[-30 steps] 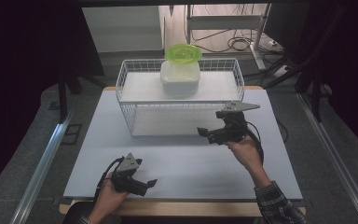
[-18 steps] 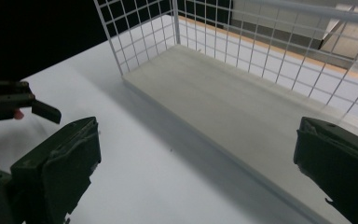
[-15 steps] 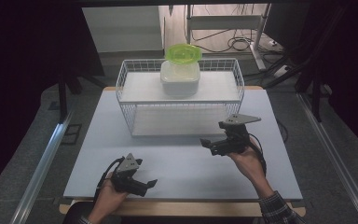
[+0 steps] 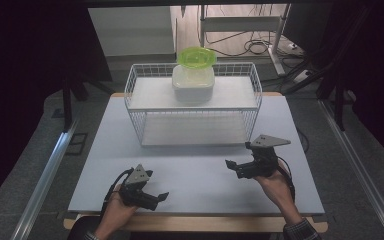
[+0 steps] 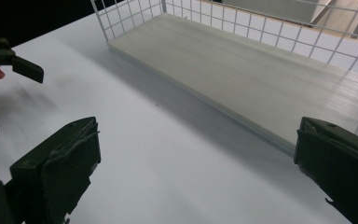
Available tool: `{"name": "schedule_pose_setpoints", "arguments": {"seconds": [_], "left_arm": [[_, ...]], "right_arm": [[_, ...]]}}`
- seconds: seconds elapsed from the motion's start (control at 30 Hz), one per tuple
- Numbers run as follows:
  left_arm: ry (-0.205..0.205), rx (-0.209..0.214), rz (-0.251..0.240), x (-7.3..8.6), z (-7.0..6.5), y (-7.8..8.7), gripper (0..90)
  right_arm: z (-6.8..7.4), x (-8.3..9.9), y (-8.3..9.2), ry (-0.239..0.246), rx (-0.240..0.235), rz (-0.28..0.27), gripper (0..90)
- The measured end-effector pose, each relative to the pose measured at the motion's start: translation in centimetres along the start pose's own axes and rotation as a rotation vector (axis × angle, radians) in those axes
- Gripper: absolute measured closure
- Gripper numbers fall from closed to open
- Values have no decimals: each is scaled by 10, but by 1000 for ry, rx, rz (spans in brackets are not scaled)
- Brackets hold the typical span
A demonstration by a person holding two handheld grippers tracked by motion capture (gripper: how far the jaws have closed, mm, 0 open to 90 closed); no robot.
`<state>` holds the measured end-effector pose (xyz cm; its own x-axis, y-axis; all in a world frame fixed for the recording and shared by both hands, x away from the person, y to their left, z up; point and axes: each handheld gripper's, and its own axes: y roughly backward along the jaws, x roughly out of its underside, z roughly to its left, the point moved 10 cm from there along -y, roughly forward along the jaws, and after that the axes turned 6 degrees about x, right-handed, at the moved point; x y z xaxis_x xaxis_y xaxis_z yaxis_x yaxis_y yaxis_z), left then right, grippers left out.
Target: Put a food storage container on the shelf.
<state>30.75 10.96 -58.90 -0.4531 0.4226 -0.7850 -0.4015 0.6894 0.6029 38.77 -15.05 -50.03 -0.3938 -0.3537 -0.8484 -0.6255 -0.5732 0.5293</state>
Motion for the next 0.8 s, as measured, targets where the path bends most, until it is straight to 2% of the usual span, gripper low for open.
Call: {"name": "schedule_pose_setpoints", "arguments": {"seconds": [0.17,0.8], "left_arm": [[0,-1,0,0,0,0,34],[-2,0,9,2,0,-2,32]], "right_arm": [[-4,14,3,-1,21,15,4],[-13,60,6,-18,55,93,4]]}}
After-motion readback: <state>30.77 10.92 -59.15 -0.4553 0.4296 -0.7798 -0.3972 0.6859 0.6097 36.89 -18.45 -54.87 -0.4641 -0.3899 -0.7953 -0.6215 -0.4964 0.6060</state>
